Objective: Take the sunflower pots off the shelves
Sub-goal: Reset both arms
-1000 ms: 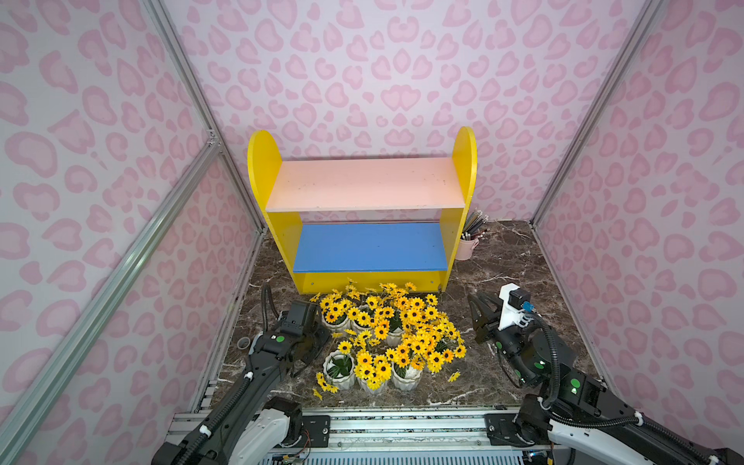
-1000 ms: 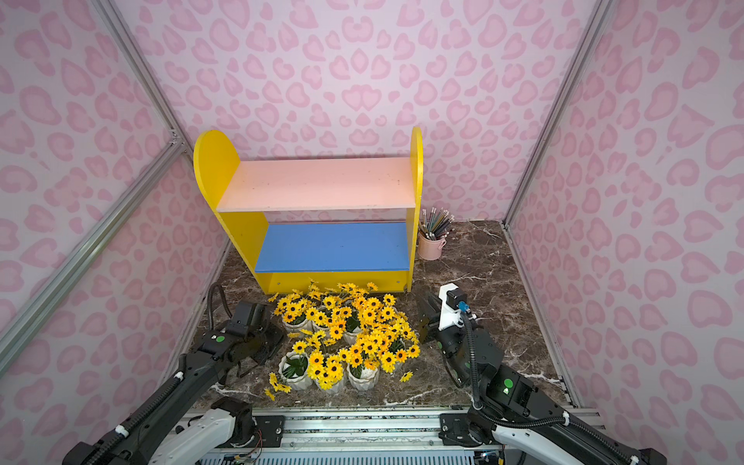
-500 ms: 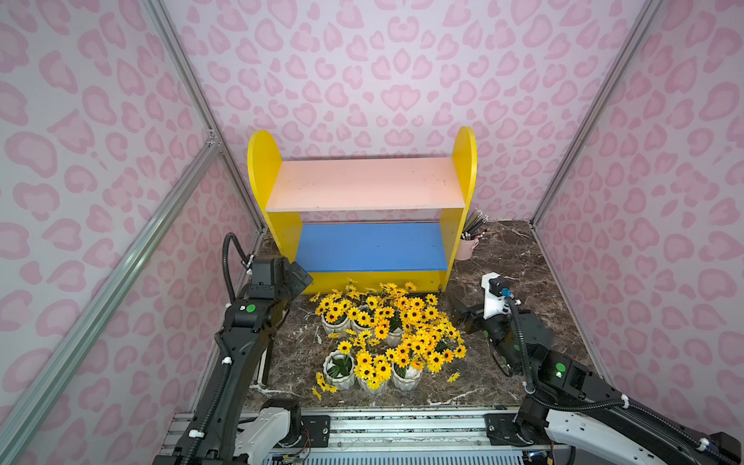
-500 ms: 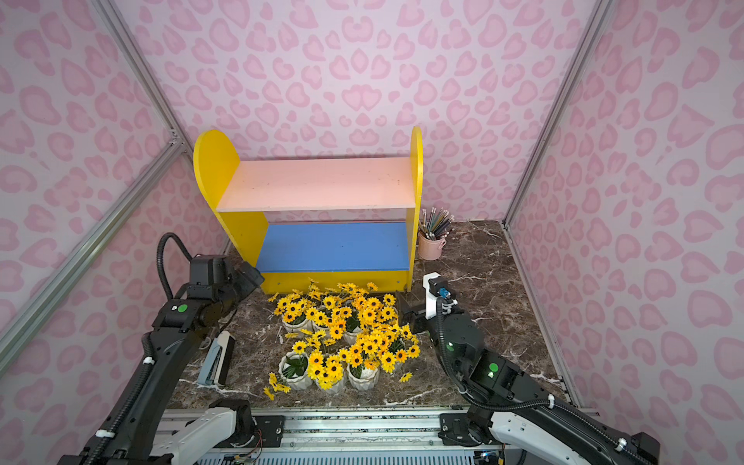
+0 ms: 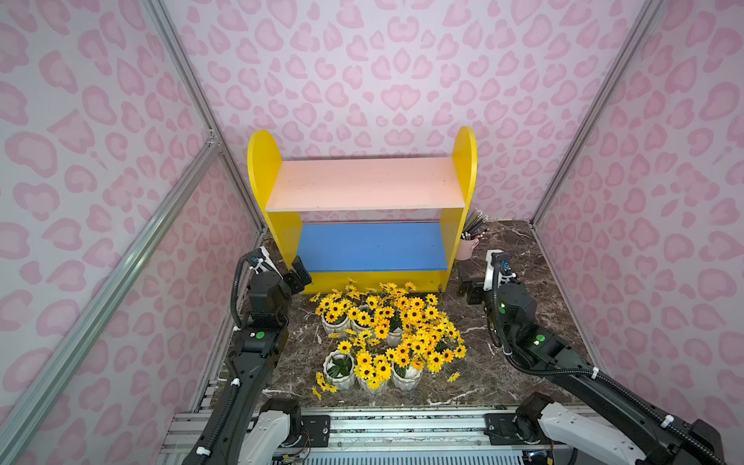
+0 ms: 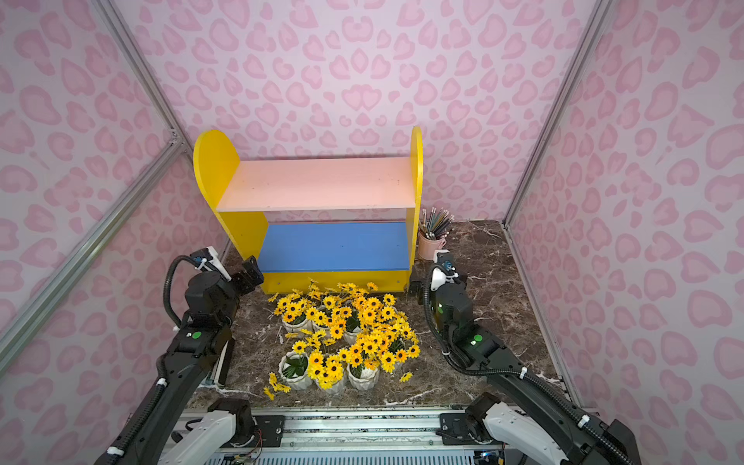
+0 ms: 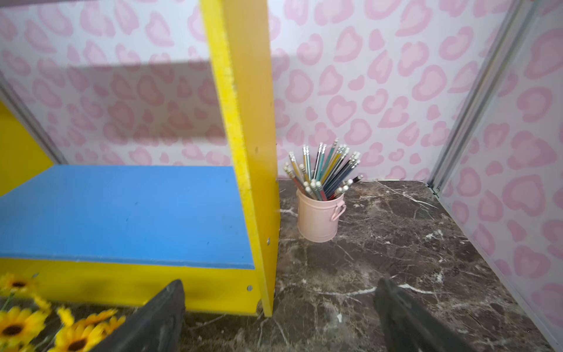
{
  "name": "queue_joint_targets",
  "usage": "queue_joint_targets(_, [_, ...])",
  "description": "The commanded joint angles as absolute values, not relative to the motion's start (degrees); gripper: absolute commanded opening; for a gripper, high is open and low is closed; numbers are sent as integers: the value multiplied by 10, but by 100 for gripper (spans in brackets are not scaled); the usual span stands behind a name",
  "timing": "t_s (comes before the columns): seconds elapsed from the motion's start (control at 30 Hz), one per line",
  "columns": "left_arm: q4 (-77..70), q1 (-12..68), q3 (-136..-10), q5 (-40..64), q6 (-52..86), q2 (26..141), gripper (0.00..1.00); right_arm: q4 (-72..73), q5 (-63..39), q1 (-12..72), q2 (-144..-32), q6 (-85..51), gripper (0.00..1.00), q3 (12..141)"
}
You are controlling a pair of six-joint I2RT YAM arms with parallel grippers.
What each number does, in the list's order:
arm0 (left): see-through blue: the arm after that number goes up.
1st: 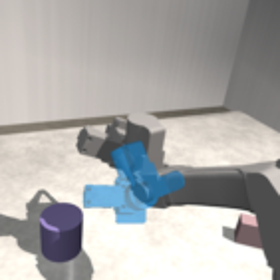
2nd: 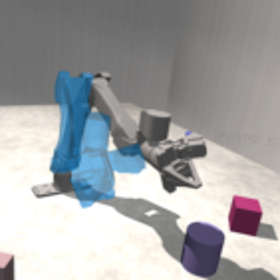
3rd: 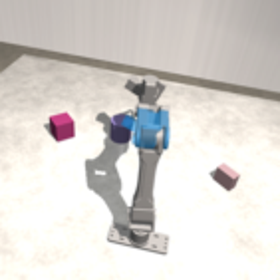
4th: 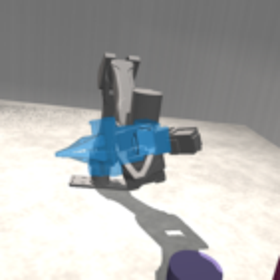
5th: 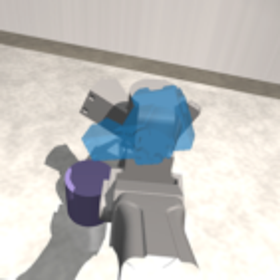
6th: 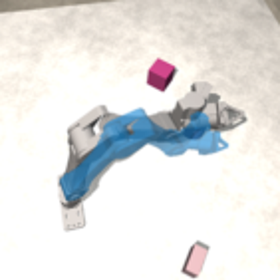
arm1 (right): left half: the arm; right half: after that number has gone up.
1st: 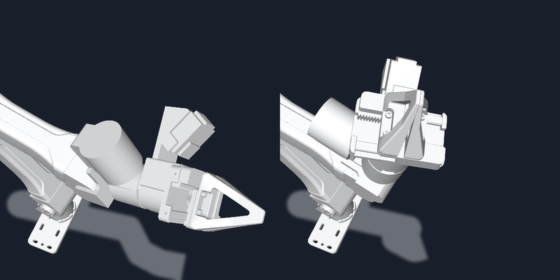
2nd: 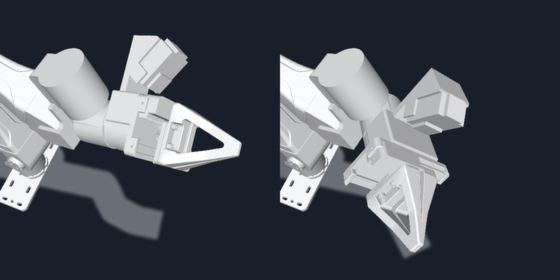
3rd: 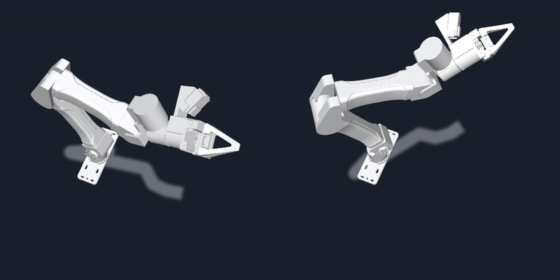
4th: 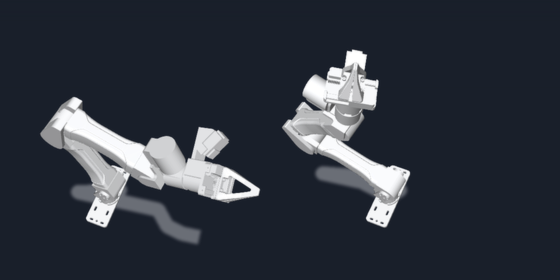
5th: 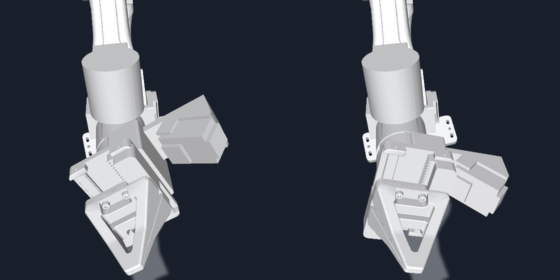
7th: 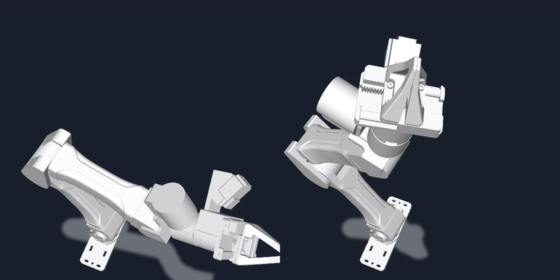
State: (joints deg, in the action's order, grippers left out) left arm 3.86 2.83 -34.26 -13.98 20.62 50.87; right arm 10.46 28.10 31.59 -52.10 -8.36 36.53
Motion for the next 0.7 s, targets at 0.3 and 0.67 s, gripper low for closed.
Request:
queue_joint_targets(0.3, [-413, -23, -167, -18, 122, 637, 98, 288, 124, 123, -550, -69, 99, 254])
queue_joint_targets(0.67, [-644, -11, -95, -79, 30, 738, 98, 469, 70, 42, -667, -40, 99, 202])
